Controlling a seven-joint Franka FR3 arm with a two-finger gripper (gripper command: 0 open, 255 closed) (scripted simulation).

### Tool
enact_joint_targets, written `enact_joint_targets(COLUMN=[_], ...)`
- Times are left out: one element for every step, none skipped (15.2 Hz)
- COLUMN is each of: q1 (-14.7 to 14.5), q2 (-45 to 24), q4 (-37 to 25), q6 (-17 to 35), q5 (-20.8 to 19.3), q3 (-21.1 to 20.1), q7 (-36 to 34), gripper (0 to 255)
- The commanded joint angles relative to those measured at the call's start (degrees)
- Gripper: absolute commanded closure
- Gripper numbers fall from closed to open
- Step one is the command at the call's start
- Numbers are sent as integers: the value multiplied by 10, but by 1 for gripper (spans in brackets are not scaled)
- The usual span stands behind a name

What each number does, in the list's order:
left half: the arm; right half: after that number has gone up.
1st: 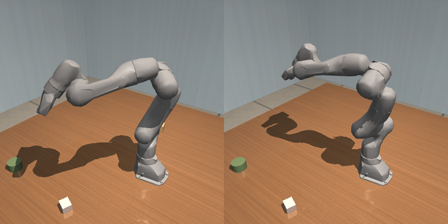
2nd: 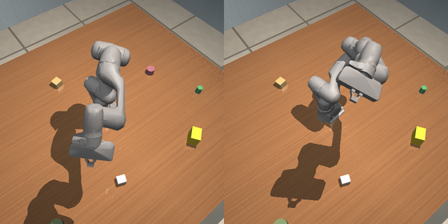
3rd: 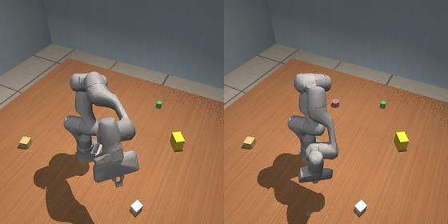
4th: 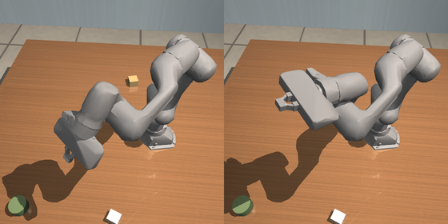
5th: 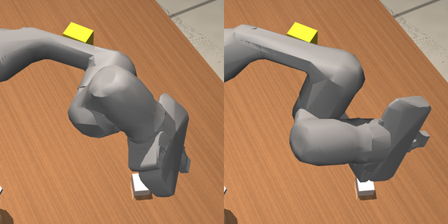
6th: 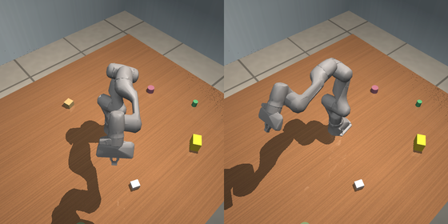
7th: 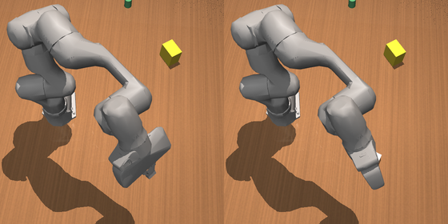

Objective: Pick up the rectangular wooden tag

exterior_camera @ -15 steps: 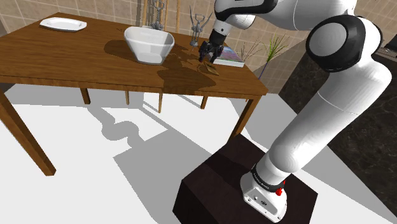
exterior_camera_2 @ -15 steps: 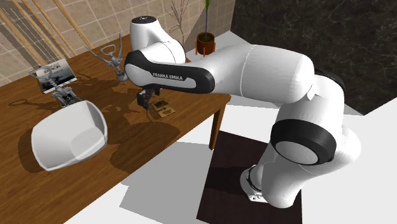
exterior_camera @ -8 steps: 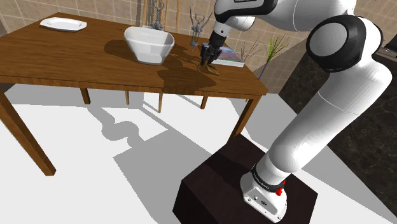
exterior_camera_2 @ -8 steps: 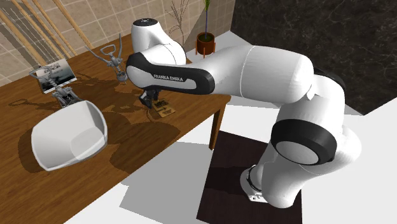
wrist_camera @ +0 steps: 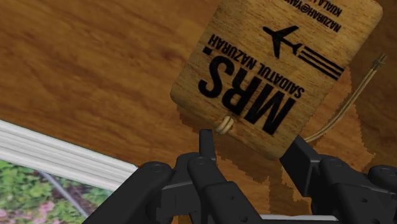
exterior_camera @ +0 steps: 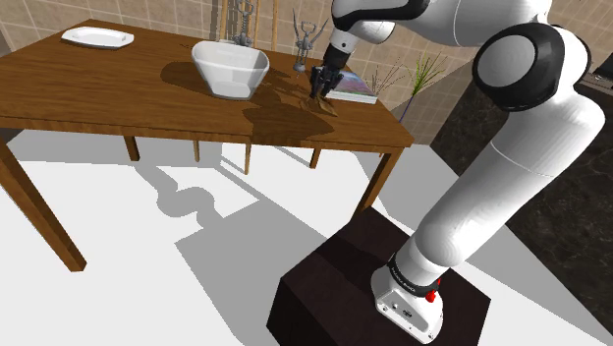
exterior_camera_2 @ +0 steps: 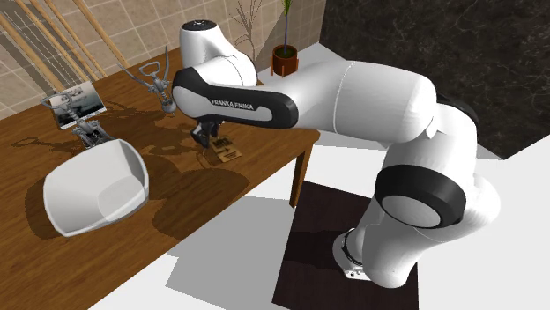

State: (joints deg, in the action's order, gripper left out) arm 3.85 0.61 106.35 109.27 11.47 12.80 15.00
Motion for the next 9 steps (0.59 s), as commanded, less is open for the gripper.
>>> enact_joint_targets(q1=[0, 0, 1, 1, 1, 1, 1, 1, 1], q2=[3, 3, 3, 4, 3, 3, 3, 2, 2], q4=[-12, -19, -26, -34, -42, -50, -58, -66, -74], q6=[-15, -22, -30, -37, -45, -52, -60, -67, -75], q5=[-2, -2, -3, -3, -3, -4, -4, -4, -4], q3=[0, 0, 1, 1, 1, 1, 1, 1, 1], q7=[-2, -4, -5, -6, -8, -9, -10, -12, -13], gripper=[255, 255, 255, 255, 255, 255, 255, 255, 255])
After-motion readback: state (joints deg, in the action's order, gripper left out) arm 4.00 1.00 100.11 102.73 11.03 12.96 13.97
